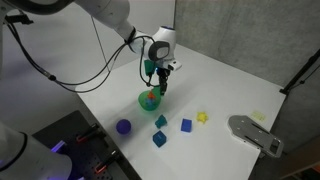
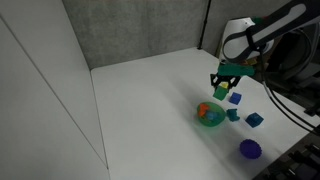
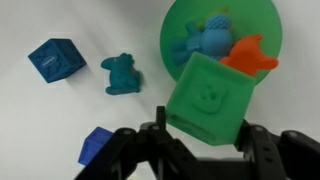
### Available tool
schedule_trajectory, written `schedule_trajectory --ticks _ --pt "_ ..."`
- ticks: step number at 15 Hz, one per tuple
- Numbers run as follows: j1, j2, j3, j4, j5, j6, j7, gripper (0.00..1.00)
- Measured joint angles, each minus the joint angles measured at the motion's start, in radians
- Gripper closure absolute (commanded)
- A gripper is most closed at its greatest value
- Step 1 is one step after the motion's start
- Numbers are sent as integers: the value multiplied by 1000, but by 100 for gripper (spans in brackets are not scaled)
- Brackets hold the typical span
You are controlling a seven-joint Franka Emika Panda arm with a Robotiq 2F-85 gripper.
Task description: Remove the green building block from the green bowl and put it on the blue building block
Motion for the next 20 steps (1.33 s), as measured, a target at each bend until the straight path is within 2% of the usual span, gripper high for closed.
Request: schedule_trajectory --ticks 5,11,15,20 --pt "-38 20 -77 -14 -72 9 2 65" --pt "-48 69 -171 -7 -169 70 32 65" --pt "-43 123 -218 20 -248 135 92 65" --pt "1 195 -278 54 -339 220 191 65"
